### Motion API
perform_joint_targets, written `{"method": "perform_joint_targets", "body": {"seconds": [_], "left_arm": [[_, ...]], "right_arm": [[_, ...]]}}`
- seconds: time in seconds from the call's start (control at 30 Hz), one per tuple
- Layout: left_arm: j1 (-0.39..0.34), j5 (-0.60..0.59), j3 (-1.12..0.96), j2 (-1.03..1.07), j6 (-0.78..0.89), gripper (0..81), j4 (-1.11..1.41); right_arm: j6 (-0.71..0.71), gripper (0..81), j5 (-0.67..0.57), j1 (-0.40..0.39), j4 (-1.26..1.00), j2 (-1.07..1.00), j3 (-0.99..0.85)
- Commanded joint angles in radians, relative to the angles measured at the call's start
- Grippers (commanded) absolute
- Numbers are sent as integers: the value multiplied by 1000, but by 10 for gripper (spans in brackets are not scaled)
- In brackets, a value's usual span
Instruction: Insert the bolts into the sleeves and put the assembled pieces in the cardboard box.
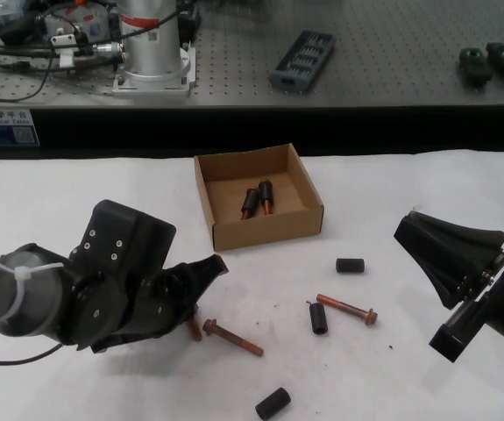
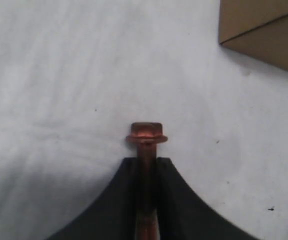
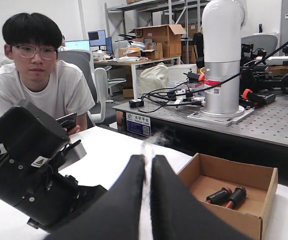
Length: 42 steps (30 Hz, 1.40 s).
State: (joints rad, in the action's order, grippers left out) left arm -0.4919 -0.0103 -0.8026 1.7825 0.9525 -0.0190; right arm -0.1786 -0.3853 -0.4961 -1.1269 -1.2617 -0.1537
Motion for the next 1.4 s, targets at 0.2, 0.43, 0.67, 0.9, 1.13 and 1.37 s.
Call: {"method": "perform_joint_targets", "body": {"seconds": [0.2, 0.43, 0.67, 0.9, 1.13, 1.37], "left_arm": [[-5, -60, 6, 17, -200, 6, 31], [-5, -225, 6, 17, -281, 6, 157], [0, -205, 20, -42, -567, 6, 124], [26, -127, 108, -157, -805, 6, 165], [43, -136, 331, -303, -836, 6, 548], [43, -179, 607, -346, -844, 6, 1188]], "right_arm": [[0, 55, 17, 7, -1, 11, -2], [0, 55, 17, 7, -1, 11, -2], [0, 55, 17, 7, -1, 11, -2], [0, 55, 17, 7, -1, 11, -2], [0, 55, 17, 7, -1, 11, -2], [0, 55, 17, 7, 7, 11, -2]]}}
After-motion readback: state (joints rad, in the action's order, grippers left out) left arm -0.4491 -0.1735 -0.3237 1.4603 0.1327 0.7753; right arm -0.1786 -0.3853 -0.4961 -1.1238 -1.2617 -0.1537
